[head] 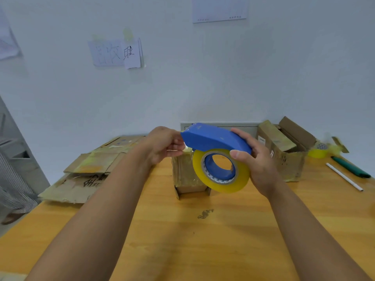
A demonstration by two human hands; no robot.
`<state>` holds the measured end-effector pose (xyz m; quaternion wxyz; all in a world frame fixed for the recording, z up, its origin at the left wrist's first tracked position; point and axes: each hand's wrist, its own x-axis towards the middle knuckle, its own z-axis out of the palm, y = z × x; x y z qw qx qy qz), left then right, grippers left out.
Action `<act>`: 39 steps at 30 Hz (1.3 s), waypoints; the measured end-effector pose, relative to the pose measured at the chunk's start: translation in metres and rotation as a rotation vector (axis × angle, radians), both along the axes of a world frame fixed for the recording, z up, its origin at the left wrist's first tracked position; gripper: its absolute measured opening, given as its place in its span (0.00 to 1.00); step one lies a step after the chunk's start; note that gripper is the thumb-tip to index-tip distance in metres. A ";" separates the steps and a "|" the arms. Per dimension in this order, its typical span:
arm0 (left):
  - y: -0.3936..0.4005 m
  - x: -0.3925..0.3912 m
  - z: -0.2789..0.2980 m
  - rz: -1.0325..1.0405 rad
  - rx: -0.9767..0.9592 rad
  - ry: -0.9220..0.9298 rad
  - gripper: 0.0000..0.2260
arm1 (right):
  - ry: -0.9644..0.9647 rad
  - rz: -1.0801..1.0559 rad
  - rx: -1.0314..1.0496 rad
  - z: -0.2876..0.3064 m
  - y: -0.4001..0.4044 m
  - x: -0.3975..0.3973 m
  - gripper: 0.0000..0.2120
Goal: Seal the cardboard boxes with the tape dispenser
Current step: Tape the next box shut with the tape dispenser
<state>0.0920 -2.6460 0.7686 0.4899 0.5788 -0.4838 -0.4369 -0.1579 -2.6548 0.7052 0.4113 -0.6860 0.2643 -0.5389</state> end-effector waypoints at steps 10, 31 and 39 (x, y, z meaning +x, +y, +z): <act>-0.006 0.018 0.004 0.134 -0.016 -0.008 0.09 | 0.161 -0.010 -0.018 0.003 0.001 -0.027 0.30; -0.019 0.019 -0.028 0.352 -0.146 -0.093 0.10 | 0.539 -0.222 -0.007 0.021 -0.043 -0.051 0.29; -0.026 0.025 -0.052 0.394 -0.142 -0.017 0.11 | 0.566 -0.206 -0.073 0.036 -0.077 -0.044 0.28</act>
